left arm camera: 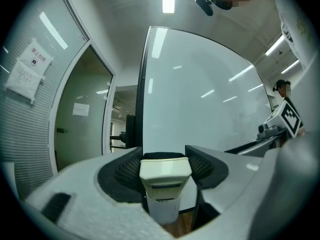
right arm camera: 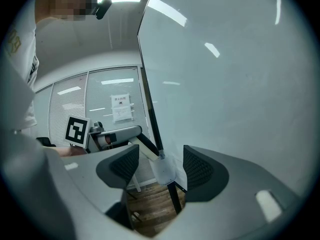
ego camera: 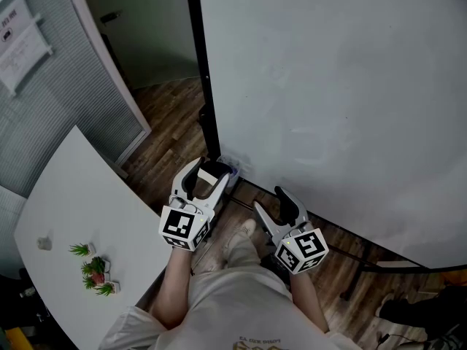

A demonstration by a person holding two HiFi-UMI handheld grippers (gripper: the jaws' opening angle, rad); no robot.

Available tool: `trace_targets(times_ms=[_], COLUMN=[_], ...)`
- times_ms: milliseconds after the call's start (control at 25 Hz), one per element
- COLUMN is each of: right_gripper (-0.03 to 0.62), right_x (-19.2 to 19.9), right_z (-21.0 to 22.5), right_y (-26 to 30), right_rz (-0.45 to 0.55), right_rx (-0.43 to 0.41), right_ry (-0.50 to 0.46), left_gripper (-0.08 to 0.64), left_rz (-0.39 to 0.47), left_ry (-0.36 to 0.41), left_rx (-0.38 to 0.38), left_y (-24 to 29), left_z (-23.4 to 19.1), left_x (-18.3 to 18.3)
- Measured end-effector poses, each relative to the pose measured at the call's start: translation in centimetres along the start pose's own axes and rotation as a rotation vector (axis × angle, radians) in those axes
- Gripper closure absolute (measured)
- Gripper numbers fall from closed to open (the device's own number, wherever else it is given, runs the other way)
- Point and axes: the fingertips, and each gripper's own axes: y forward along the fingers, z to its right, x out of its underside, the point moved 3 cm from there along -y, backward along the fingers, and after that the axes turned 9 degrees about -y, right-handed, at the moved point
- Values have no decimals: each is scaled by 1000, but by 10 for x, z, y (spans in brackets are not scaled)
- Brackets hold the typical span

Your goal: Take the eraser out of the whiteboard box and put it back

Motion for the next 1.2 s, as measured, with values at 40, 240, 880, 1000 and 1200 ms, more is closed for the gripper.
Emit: trace_targets(times_ms=[40, 240, 880, 1000, 1200], right_gripper=[321, 321, 322, 322, 322], right_x=[0, 3, 9, 9, 11], right_z=[0, 1, 8, 9, 9], right_y=[0, 0, 3, 4, 6], right_rz=[0, -6, -18, -19, -22], right_rx=[1, 3, 7, 6, 5], right_ry=[1, 8, 22, 24, 30], left_gripper=[293, 293, 293, 293, 293], left_rz=[-2, -14, -43, -51, -61], left_ry=[0, -2, -8, -11, -13], left_rx=[1, 4, 6, 8, 13], left_y=[0, 1, 9, 11, 14], left_z=[0, 0, -3, -3, -4], left_x=[0, 3, 13, 16, 20])
